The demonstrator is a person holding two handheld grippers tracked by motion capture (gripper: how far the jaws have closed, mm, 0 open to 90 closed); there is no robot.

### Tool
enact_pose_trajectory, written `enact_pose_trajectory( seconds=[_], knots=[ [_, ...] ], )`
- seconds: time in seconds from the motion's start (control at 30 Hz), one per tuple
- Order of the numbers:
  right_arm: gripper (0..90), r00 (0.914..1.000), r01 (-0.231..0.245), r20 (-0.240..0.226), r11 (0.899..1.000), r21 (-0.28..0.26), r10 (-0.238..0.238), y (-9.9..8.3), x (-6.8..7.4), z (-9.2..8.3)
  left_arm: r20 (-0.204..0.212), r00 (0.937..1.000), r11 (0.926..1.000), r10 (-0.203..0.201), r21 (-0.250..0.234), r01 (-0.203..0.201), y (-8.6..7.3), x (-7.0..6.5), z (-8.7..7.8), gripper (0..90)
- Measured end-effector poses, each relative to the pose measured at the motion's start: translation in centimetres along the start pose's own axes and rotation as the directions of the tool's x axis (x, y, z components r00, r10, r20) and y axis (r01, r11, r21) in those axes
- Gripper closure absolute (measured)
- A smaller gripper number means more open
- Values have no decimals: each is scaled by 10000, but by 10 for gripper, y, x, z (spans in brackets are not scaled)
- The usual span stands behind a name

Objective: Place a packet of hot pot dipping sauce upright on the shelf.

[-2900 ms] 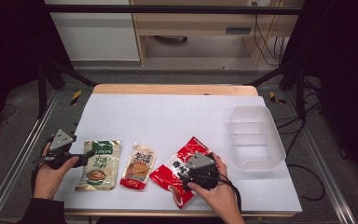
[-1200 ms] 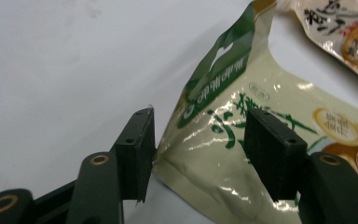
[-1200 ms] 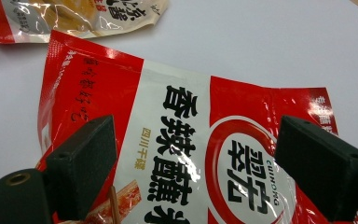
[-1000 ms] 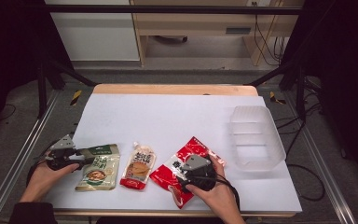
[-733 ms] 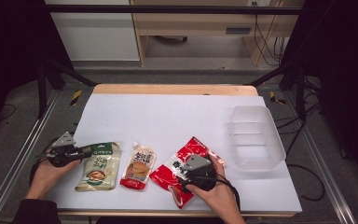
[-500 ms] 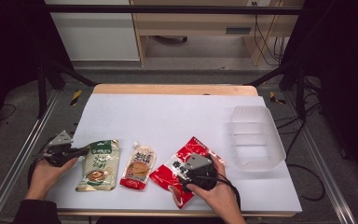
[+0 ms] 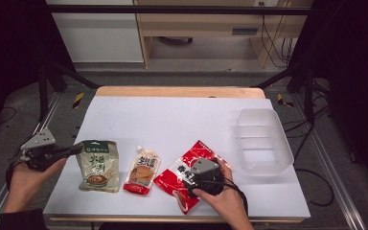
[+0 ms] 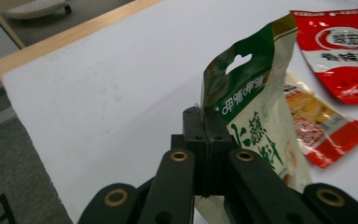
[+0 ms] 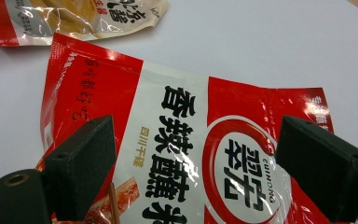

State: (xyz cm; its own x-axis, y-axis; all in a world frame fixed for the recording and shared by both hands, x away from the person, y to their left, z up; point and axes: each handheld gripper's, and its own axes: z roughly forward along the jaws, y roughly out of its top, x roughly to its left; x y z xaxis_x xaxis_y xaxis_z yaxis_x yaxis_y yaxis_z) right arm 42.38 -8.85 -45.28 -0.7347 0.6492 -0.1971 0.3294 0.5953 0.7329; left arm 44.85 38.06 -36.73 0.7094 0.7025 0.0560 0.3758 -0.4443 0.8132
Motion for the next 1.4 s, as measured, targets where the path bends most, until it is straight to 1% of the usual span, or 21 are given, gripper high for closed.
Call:
enact_pose_trajectory(
  seconds=[0.03, 0.07, 0.13, 0.17, 0.2, 0.23, 0.27, 0.37, 0.4, 0.5, 0.6, 0.73, 0.83, 0.87, 0.97, 1.0, 1.1, 1.13, 1.23, 1.37, 1.4],
  knots=[
    [127, 10000, -7, -13, 10000, 17, 7, 0, 0, 0, 102, 9998, 9999, 149, -52, -149, 4, -4, -4, 900],
    [127, 10000, -25, -22, 10000, 9, 25, 0, 0, 0, 280, 9986, 9990, 448, -74, -446, 10, -9, -10, 900],
    [124, 10000, -41, -87, 10000, -9, 41, 0, 0, 0, 454, 9964, 9974, 719, -77, -716, 15, -14, -15, 900],
    [124, 10000, -41, -87, 10000, -9, 41, 0, 0, 0, 454, 9964, 9974, 719, -77, -716, 15, -14, -15, 900],
    [121, 9998, -30, -221, 10000, -11, 30, 0, 1, 0, 696, 9928, 9952, 978, 5, -981, 19, -20, -20, 900],
    [121, 9997, -28, -258, 10000, -12, 28, 0, 1, 0, 696, 9928, 9952, 978, 5, -981, 19, -20, -20, 900],
    [121, 9996, -33, -272, 10000, 0, 33, 0, 1, -1, 748, 9899, 9926, 1203, 52, -1210, 23, -25, -26, 900],
    [121, 9994, -36, -345, 10000, -16, 35, 0, 1, -1, 788, 9882, 9913, 1315, -70, -1314, 27, -29, -33, 900],
    [121, 9993, -61, -375, 10000, 18, 62, 0, 1, -1, 685, 9874, 9898, 1423, -30, -1424, 30, -30, -35, 900],
    [120, 9991, -19, -429, 10000, 43, 21, 0, 2, 0, 478, 9906, 9917, 1283, 18, -1285, 32, -31, -31, 900],
    [119, 9988, 58, -480, 10000, 72, -54, 1, 4, 1, 13, 9942, 9942, 1078, -51, -1078, 34, -32, -23, 900],
    [117, 9985, 94, -534, 9999, -53, -97, 1, 4, 0, -282, 9953, 9953, 925, -258, -933, 37, -34, -15, 900],
    [119, 9983, 23, -584, 10000, 29, -21, 1, 4, 1, -291, 9949, 9947, 970, -318, -979, 40, -36, -12, 900],
    [123, 9977, -38, -682, 10000, 57, 41, 2, 4, 2, -252, 9933, 9931, 1126, -310, -1133, 45, -40, -8, 900],
    [136, 9972, -39, -745, 10000, 56, 43, 3, 3, 3, -187, 9916, 9914, 1279, -257, -1283, 50, -45, -4, 900],
    [164, 9934, 60, -1147, 10000, 50, -53, 6, 2, 3, -84, 9905, 9902, 1370, -265, -1372, 53, -49, -2, 900],
    [164, 9867, 298, -1608, 9990, 327, -242, 14, 2, 3, 237, 9857, 9856, 1667, -319, -1659, 65, -58, 7, 900],
    [164, 9850, 501, -1668, 9980, 378, -432, 16, 1, 2, 267, 9844, 9844, 1739, -336, -1729, 69, -61, 9, 900],
    [155, 9824, 953, -1671, 9932, 664, -831, 24, -3, -1, 431, 9801, 9806, 1936, -406, -1919, 79, -69, 15, 900],
    [161, 9840, 1113, -1495, 9893, 940, -965, 38, -12, -11, 537, 9754, 9760, 2138, -540, -2110, 91, -78, 21, 900],
    [163, 9822, 1280, -1510, 9866, 1010, -1120, 42, -15, -14, 532, 9737, 9743, 2215, -530, -2188, 94, -80, 22, 900]
  ],
)
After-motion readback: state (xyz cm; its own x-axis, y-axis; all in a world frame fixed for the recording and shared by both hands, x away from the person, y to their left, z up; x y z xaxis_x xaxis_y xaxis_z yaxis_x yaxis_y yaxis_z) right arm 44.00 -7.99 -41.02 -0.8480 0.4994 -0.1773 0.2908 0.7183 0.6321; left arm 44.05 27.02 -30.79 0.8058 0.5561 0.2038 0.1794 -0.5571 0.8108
